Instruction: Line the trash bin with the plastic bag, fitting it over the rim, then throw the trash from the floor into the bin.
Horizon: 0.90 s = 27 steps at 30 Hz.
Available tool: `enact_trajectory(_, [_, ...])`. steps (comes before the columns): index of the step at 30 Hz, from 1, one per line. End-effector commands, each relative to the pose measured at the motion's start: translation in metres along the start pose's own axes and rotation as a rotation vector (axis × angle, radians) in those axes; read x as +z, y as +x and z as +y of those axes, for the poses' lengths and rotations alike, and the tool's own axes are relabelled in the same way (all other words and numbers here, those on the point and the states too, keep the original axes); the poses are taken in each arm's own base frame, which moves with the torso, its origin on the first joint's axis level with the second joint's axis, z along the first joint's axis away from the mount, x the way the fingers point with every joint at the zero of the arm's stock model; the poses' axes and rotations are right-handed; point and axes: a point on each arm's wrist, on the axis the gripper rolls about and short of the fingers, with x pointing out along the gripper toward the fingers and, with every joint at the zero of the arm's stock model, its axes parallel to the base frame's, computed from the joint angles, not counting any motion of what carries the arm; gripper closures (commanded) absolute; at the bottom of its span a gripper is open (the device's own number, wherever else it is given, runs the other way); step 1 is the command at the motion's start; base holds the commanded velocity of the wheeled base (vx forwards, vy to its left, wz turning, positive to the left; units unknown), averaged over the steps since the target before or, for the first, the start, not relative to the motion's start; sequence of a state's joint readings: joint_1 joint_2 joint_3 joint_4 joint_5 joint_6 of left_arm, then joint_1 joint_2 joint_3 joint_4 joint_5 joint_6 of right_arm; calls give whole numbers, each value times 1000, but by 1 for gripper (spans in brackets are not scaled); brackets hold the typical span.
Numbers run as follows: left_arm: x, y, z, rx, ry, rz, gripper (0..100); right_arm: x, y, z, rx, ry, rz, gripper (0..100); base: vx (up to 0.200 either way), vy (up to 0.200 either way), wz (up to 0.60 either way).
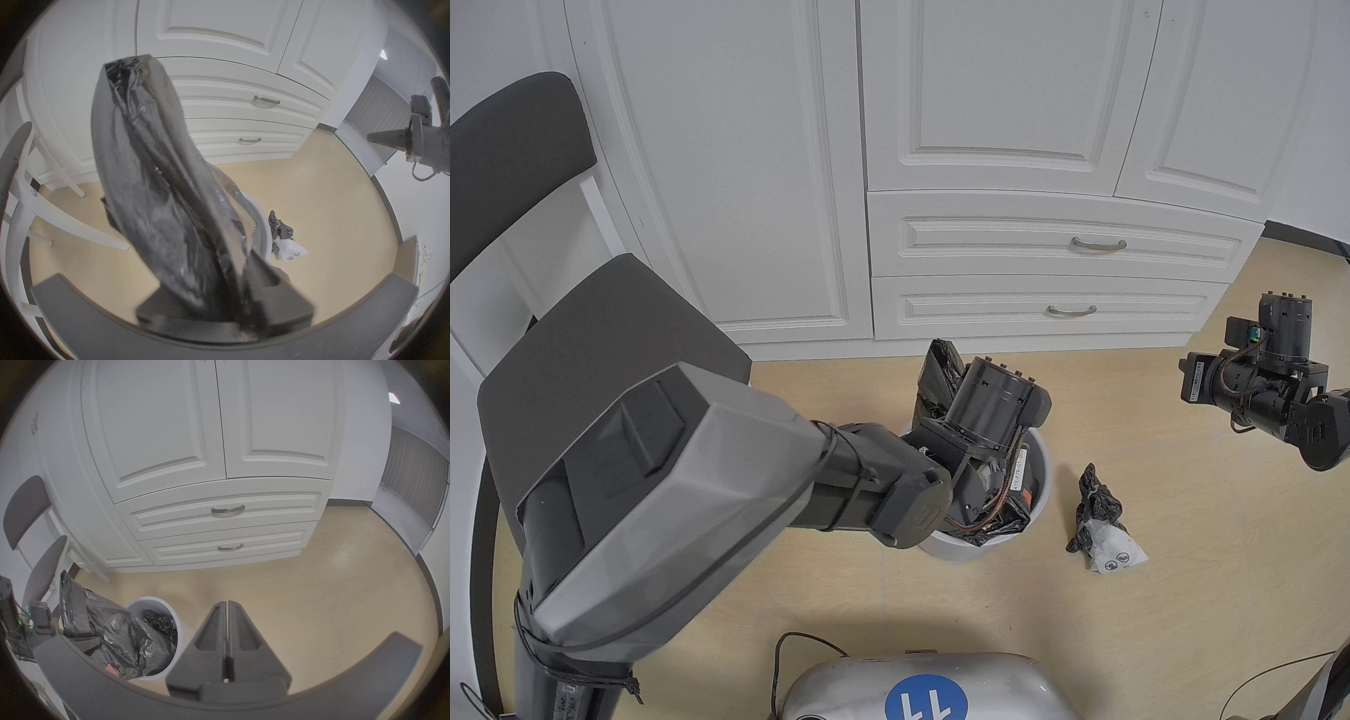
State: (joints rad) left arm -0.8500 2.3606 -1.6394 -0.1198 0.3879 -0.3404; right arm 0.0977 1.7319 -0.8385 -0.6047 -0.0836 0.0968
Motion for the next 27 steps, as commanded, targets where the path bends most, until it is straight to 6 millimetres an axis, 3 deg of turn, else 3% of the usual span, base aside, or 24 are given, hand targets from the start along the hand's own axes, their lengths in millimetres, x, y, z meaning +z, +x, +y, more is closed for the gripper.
enact_trajectory(1, [9, -14, -5, -21, -4, -22, 0, -2, -1, -2, -4, -1, 4, 100, 0, 0, 0])
enact_trajectory(7, [8, -20, -6, -16, 28, -16, 0, -3, -1, -2, -4, -1, 7, 100, 0, 0, 0])
enact_trajectory(12, [20, -56, 2, 4, 49, -30, 0, -3, 1, -1, -3, -2, 9, 100, 0, 0, 0])
enact_trajectory(14, [20, -58, 2, 3, 50, -30, 0, -3, 1, -1, -3, -2, 10, 100, 0, 0, 0])
enact_trajectory(15, [20, -78, 8, 4, 61, -12, 0, -4, 2, 1, 2, -2, 11, 100, 0, 0, 0])
enact_trajectory(17, [19, -88, 14, 6, 62, -10, 0, -5, 3, 3, 10, -4, 13, 100, 0, 0, 0])
enact_trajectory(22, [11, -95, 31, 37, 71, 22, 0, -9, 2, 10, 38, -18, 24, 100, 0, 0, 0])
enact_trajectory(27, [-6, -75, 56, 104, 59, 75, 0, -19, 4, 42, 135, -60, 54, 100, 0, 0, 0])
